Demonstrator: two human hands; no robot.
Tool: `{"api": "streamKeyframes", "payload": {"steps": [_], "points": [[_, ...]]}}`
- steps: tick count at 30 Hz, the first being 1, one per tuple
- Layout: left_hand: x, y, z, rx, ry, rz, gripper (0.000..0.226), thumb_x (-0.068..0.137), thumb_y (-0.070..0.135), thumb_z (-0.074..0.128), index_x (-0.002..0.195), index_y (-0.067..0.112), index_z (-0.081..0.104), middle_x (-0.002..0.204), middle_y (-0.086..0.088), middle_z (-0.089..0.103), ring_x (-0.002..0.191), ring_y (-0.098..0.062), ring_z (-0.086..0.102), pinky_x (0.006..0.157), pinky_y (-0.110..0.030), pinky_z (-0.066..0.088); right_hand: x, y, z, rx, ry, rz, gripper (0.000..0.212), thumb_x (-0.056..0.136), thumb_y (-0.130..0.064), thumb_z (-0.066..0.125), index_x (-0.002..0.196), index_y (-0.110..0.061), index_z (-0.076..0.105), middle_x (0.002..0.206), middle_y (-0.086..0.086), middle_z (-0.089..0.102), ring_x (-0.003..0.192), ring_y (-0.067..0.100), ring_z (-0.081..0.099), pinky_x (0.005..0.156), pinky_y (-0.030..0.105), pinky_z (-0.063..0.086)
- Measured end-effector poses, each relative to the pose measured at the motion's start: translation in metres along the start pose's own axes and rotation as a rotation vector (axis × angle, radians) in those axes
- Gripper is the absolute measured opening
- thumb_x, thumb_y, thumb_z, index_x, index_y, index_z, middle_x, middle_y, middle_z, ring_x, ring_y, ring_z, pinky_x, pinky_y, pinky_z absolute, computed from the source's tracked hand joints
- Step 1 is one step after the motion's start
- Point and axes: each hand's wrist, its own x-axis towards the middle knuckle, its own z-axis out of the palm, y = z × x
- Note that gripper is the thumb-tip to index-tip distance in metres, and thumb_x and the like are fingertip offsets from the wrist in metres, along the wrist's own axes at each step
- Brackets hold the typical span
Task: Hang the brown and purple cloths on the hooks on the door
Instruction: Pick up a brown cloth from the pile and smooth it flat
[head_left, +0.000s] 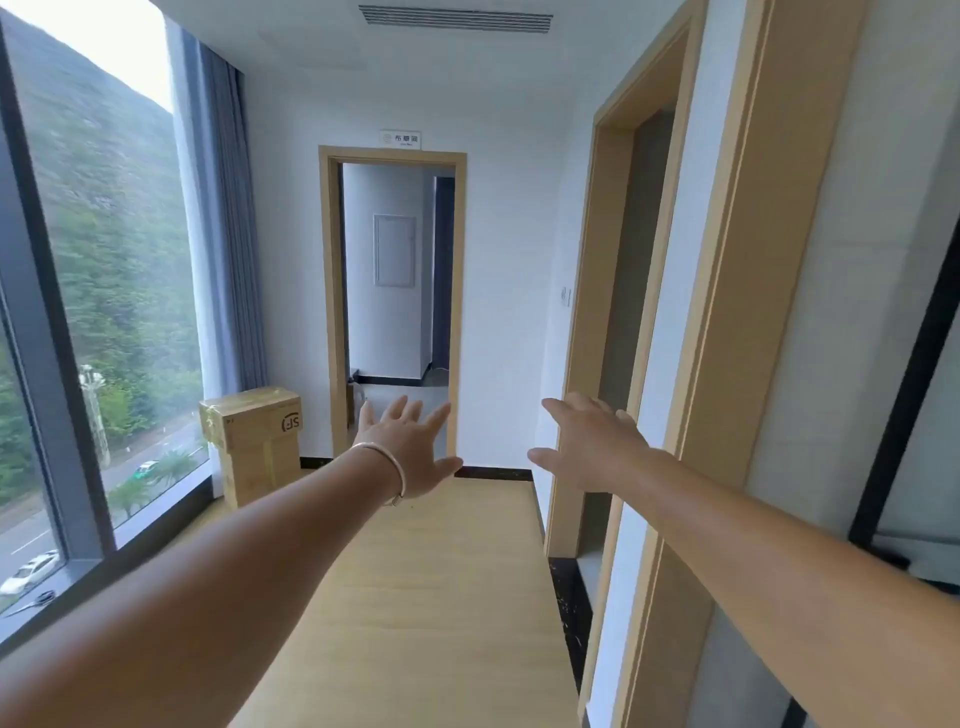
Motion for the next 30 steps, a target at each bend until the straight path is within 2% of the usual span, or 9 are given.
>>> {"api": "streamKeyframes", "payload": {"steps": [12, 17, 23, 30], "points": [[0.116, -0.038, 0.041, 0.034, -0.002, 0.056, 0.079, 0.090, 0.068, 0.032, 0.152, 0.032, -0.001, 0.159, -0.006, 0.012, 0.147, -0.027, 0.001, 0.115, -0.060, 0.002, 0.125, 0.002, 0.048, 0.029, -0.008, 0.086, 0.071, 0.090, -0.059, 0.044, 0.150, -0.029, 0.019, 0.156, 0.002, 0.023, 0.142, 0.025, 0.023, 0.111, 0.050, 0.022], [0.180, -0.048, 0.056, 0.030, 0.001, 0.045, 0.078, 0.090, 0.067, 0.033, 0.152, 0.031, 0.001, 0.159, -0.004, 0.014, 0.147, -0.027, 0.002, 0.115, -0.061, 0.003, 0.192, 0.012, 0.064, -0.009, -0.021, 0.061, 0.073, 0.091, -0.061, 0.042, 0.151, -0.028, 0.017, 0.157, 0.003, 0.020, 0.144, 0.025, 0.020, 0.111, 0.050, 0.020], [0.273, -0.052, 0.072, 0.065, 0.018, 0.013, 0.077, 0.090, 0.067, 0.032, 0.152, 0.032, 0.004, 0.158, -0.005, 0.017, 0.147, -0.027, 0.005, 0.115, -0.060, 0.004, 0.290, 0.041, 0.077, 0.031, 0.013, 0.022, 0.073, 0.092, -0.062, 0.040, 0.152, -0.028, 0.016, 0.160, 0.004, 0.014, 0.147, 0.024, 0.013, 0.117, 0.051, 0.014], [0.382, -0.054, 0.098, 0.087, 0.038, -0.009, 0.076, 0.090, 0.068, 0.031, 0.151, 0.032, 0.004, 0.157, -0.002, 0.019, 0.147, -0.025, 0.007, 0.115, -0.061, 0.005, 0.394, 0.089, 0.100, 0.012, 0.013, 0.015, 0.073, 0.092, -0.063, 0.039, 0.152, -0.028, 0.015, 0.160, 0.004, 0.014, 0.147, 0.024, 0.012, 0.117, 0.050, 0.013]]}}
